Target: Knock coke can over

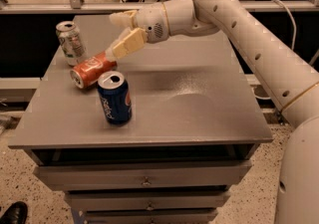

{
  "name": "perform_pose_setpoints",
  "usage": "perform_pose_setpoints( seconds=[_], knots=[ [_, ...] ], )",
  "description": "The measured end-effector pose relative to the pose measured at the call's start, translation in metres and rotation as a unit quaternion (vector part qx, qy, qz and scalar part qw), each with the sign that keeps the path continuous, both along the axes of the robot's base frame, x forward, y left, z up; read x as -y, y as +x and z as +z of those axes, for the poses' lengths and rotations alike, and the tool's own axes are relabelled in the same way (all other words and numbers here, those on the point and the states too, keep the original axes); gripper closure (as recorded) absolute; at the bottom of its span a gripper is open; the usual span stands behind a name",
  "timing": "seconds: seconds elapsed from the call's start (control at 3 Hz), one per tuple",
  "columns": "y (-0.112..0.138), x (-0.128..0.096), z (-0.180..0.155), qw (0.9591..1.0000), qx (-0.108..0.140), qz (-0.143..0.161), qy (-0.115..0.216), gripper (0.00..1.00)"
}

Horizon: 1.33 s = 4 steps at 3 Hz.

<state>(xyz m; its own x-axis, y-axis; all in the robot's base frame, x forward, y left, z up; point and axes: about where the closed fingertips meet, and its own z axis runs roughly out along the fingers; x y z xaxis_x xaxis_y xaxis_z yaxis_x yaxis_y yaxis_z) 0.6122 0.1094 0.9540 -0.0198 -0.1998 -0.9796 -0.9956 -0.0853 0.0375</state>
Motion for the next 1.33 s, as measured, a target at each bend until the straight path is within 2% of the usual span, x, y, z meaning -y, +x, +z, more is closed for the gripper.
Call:
perform_pose_setpoints(
  seconds=[0.33, 0.67, 1.0, 1.33],
  knots=[
    [0.022, 0.019, -0.009, 0.9988, 0.022, -0.042, -0.010, 0.00],
    [0.061, 0.060, -0.019, 0.9911, 0.053, -0.119, -0.029, 0.00],
    [0.093, 0.102, -0.018, 0.9785, 0.079, -0.185, -0.045, 0.00],
    [0.093, 0.102, -0.018, 0.9785, 0.079, -0.185, -0.045, 0.00]
  ],
)
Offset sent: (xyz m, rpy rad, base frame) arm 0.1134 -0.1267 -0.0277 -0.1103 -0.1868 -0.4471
